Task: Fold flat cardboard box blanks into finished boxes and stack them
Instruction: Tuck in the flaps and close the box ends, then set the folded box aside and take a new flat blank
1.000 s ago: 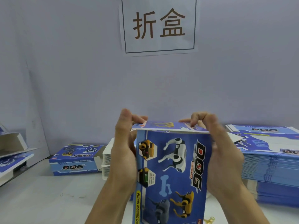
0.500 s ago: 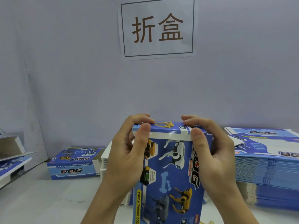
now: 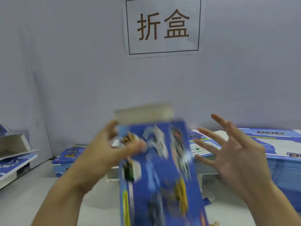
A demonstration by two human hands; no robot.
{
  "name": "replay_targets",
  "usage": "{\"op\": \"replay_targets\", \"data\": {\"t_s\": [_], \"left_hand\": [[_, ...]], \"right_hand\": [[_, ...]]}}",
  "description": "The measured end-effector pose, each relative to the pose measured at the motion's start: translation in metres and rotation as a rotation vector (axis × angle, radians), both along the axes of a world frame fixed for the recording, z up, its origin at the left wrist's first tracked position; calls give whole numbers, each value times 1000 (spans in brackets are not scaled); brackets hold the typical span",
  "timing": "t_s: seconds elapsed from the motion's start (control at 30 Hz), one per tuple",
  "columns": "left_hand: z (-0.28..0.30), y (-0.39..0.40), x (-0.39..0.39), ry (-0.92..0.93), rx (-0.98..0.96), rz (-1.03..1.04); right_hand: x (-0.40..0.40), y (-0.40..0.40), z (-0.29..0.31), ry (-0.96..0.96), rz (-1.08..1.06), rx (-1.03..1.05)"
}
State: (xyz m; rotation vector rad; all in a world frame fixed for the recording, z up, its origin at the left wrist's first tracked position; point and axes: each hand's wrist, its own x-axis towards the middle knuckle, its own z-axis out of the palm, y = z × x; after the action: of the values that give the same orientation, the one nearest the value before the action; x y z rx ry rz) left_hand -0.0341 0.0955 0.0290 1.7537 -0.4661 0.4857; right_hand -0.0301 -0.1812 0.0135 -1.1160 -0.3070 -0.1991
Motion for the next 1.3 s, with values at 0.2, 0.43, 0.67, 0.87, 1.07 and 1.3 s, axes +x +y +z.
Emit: {"op": "replay_targets", "data": {"t_s": [0.2, 0.43, 0.67, 0.87, 1.07, 1.3], "left_hand": [[-4, 65, 23, 12, -957, 318], [-42, -28, 36, -64, 483, 330], [-62, -64, 42, -280, 992, 461], [-53, -93, 22, -373, 672, 84], [-44, -83, 27, -12, -138, 340], [-18, -35, 16, 348, -449, -217]], "right_hand": [[3, 9, -2, 19, -65, -52], [16, 20, -13, 99, -261, -494], [28, 25, -30, 257, -331, -692], [32, 35, -37, 229, -443, -353], [19, 21, -22, -40, -356, -264], [4, 18, -13, -303, -7, -321]]}}
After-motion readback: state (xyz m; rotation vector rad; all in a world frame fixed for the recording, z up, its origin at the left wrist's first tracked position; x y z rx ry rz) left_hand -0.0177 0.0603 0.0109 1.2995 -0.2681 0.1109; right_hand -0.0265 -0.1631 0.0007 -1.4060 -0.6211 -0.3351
